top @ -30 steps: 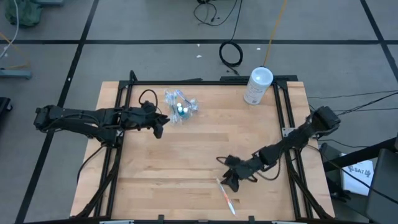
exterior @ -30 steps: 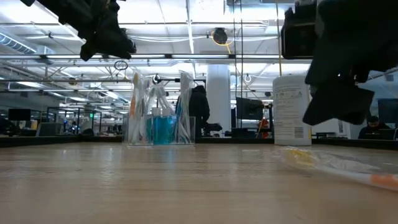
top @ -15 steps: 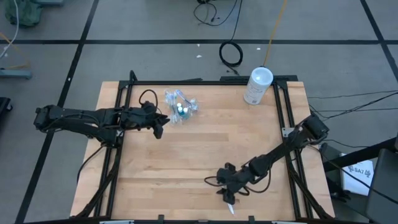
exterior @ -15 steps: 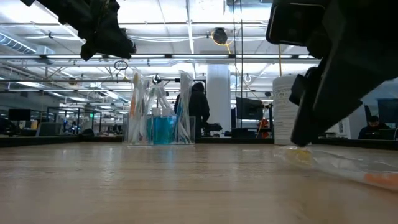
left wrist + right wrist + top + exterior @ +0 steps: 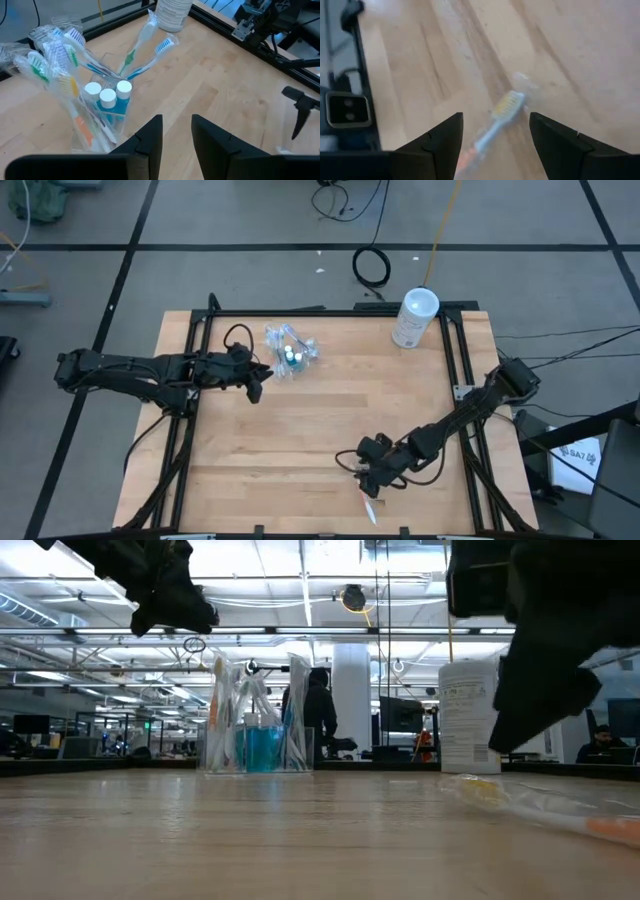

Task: Pick & Place toothbrushing station
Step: Put the orange toothbrush into the transparent organizer

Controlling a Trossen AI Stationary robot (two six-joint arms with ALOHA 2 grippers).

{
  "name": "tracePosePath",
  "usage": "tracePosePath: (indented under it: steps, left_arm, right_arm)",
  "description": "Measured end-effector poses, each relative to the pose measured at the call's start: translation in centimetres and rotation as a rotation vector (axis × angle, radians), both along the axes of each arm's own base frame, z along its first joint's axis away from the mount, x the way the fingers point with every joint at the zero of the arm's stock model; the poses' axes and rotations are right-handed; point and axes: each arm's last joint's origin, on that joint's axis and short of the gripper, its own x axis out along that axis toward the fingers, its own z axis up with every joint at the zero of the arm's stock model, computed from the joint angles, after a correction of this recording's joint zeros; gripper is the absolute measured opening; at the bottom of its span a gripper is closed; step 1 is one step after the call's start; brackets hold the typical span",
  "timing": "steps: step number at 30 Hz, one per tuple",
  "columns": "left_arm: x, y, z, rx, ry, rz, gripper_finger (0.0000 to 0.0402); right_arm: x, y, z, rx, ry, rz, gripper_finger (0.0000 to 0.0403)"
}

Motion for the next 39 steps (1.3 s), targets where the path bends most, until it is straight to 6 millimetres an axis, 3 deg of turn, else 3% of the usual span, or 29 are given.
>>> tracePosePath:
  steps: [3, 9, 21, 26, 34, 39]
  left_arm:
    - [0.0, 0.0, 0.0, 0.01, 0.004, -0.007, 0.0106]
    - [0.0, -0.1, 0.0, -0.013, -0.002, -0.024, 0.0106]
    - [0.1, -0.1, 0.0, -0.038, -0.007, -0.039, 0.0106]
    - [0.1, -0.1, 0.0, -0.036, -0.006, -0.04, 0.0106]
    - [0.1, -0.2, 0.0, -0.039, -0.006, -0.043, 0.0106]
    - [0.1, -0.6, 0.0, -0.041, -0.006, -0.062, 0.0106]
  right_arm:
    - [0.6, 0.3, -1.1, 0.054, -0.037, -0.037, 0.0224]
    - [0.9, 0.8, -3.5, 0.023, 0.006, 0.095, 0.0224]
    - [1.2, 0.7, -4.0, -0.032, -0.013, 0.148, 0.0213]
    - [1.3, 0.5, -4.0, -0.051, -0.013, 0.155, 0.0159]
    - [2.1, -1.0, -4.1, -0.046, -0.004, 0.11, 0.0018]
    - [2.8, -2.3, -4.0, -0.021, 0.006, 0.121, 0.0013]
